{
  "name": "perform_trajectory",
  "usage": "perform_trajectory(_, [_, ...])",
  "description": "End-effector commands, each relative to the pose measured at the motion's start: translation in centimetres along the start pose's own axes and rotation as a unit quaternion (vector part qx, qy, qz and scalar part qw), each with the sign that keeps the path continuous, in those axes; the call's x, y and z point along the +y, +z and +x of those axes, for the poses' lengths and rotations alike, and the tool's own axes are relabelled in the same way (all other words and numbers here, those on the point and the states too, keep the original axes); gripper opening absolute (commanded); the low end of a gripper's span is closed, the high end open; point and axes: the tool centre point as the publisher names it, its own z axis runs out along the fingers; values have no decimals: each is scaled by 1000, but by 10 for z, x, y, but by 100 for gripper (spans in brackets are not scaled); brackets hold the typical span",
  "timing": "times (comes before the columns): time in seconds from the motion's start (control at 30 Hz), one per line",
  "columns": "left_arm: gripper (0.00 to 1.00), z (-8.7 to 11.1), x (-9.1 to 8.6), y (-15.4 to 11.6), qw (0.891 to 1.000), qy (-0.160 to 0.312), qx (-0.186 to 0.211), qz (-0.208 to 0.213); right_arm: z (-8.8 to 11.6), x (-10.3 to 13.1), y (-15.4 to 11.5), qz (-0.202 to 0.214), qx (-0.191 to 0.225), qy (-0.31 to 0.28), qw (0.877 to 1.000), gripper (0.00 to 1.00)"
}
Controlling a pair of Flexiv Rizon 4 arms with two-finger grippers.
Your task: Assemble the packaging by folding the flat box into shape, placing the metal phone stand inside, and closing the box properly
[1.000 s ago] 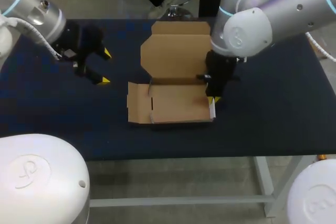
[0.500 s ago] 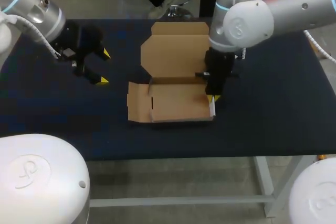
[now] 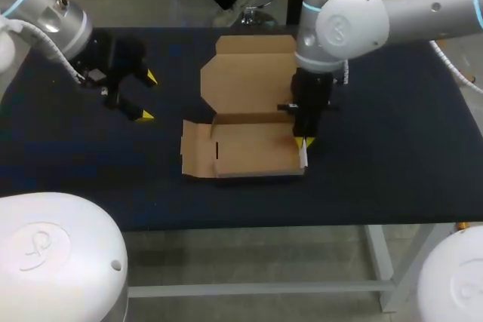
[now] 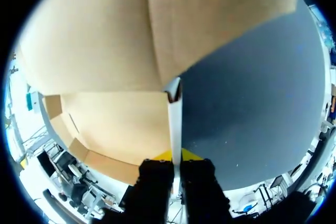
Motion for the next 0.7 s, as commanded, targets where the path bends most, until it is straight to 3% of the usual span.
perform_trajectory(0.03, [100,-6,2,2,1000,-5,10,-2,6,7,-3,32,-6,2,999,0])
perform_trajectory(0.7, [100,-6,3,3,1000,-5,11,0,16,19,18,94,10,-17,995,0])
